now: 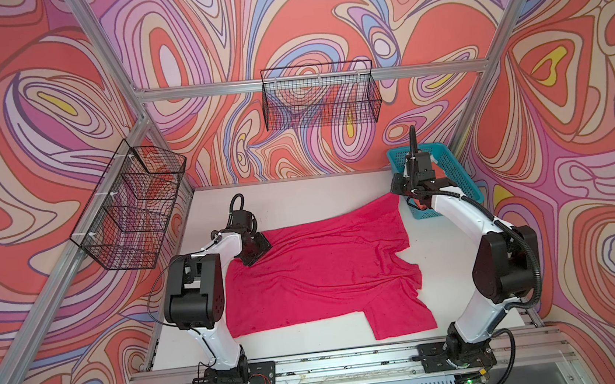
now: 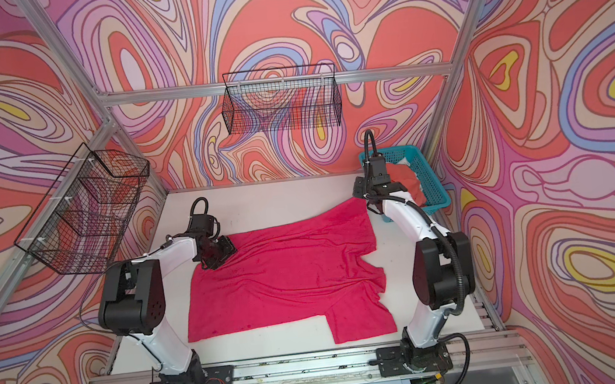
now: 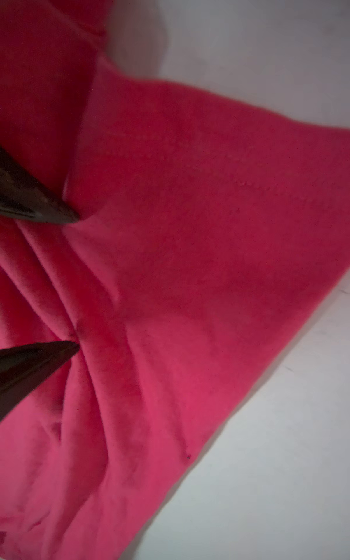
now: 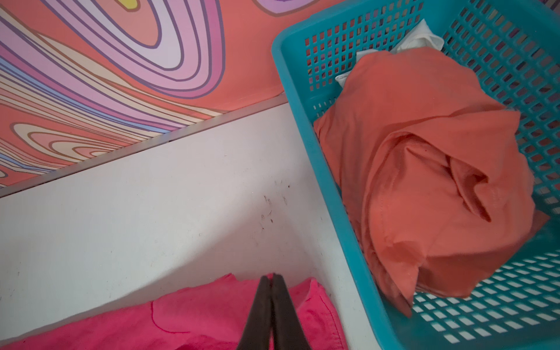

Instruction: Fold and stack the t-shirts

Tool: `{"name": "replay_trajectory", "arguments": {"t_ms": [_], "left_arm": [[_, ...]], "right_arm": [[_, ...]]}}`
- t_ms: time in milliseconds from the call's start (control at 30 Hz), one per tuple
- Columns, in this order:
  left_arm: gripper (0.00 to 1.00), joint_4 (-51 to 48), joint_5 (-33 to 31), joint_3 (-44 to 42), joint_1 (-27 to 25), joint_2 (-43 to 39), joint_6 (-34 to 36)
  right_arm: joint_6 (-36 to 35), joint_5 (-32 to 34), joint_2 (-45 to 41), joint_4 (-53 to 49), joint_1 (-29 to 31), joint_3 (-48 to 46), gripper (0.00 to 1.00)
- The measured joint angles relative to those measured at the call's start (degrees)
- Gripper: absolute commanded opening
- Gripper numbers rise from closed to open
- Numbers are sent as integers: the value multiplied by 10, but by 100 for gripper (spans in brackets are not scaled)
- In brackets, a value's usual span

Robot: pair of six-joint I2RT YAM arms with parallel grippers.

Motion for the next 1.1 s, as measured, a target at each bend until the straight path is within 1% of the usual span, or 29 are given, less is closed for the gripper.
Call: {"name": "replay_trajectory", "arguments": {"t_ms": [67,133,267,333,433,567,733,1100], "left_arm": [[65,-17,1,6,0,-1,-2],[66,-40,1,31,0,-1,-2],[65,-59,-16,132,0,4,14],[62,-58,-31,193,2,17,30],[55,-50,-51,239,10,44,48],[48,-46,-75,252,29,92,66],[45,-55,-100,278,46,169,79],[34,-66,-128,308,58,188,89]], "right_arm": [[0,-1,0,0,0,0,0],[-2,-3,0,0,0,0,0],[-5,-10,0,-2,0,0,0],[-6,-16,0,-4,0,0,0],[-7,-27,0,-9,0,1,0],[-8,-37,0,-12,0,1,0],[-12,-41,0,-18,0,1,0],[-15,-43,0,-24,0,3,0]]}}
